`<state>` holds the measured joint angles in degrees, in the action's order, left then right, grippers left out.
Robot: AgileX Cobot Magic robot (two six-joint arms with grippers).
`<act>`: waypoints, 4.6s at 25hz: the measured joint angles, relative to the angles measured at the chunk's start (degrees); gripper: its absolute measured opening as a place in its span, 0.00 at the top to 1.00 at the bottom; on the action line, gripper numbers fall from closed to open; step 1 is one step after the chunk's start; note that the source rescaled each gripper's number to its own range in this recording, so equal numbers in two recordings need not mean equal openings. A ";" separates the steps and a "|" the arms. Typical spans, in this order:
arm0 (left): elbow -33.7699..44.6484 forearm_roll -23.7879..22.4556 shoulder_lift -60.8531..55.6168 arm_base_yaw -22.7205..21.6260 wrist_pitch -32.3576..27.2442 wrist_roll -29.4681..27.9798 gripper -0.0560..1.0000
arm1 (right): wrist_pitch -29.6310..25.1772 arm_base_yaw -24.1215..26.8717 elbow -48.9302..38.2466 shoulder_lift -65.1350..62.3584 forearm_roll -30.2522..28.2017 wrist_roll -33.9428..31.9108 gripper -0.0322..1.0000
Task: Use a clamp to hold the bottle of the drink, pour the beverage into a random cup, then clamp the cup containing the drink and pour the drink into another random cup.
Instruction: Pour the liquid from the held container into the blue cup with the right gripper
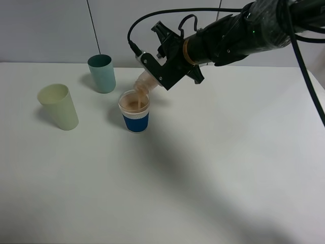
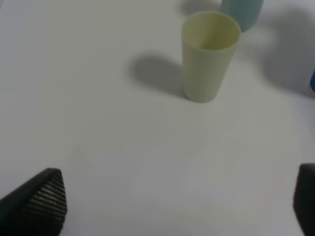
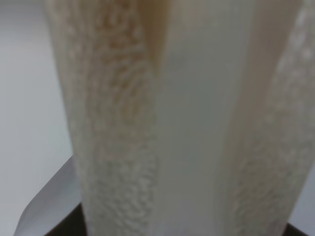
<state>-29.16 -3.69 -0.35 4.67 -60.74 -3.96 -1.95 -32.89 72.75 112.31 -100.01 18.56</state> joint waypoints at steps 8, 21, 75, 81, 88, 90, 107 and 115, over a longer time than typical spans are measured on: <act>0.00 0.00 0.00 0.00 0.00 0.00 0.21 | -1.46 -1.57 0.00 -0.06 0.00 1.35 0.96; 0.00 0.00 0.00 0.00 0.00 0.00 0.21 | -5.19 -3.07 0.62 -0.06 0.00 3.35 0.96; 0.00 0.00 0.00 0.00 0.00 0.00 0.21 | -4.91 -7.04 5.15 -0.92 0.00 20.73 0.96; 0.00 0.00 0.00 0.00 0.00 0.00 0.21 | -4.81 -7.34 5.15 -0.92 0.00 24.73 0.96; 0.00 0.00 0.00 0.00 0.00 0.00 0.21 | -4.71 -7.46 5.15 -0.92 0.00 26.87 0.96; 0.00 0.00 0.00 0.00 0.00 0.00 0.21 | -3.38 -7.52 5.15 -0.92 0.04 26.93 0.96; 0.00 0.00 0.00 0.00 0.00 0.00 0.21 | -8.98 -7.52 5.15 -0.92 11.60 15.41 0.96; 0.00 0.00 0.00 0.00 0.00 0.00 0.21 | -10.00 -7.46 5.15 -0.92 38.10 13.21 0.96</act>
<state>-29.16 -3.69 -0.35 4.67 -60.74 -3.96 -11.95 -40.35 77.90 111.39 -61.91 31.77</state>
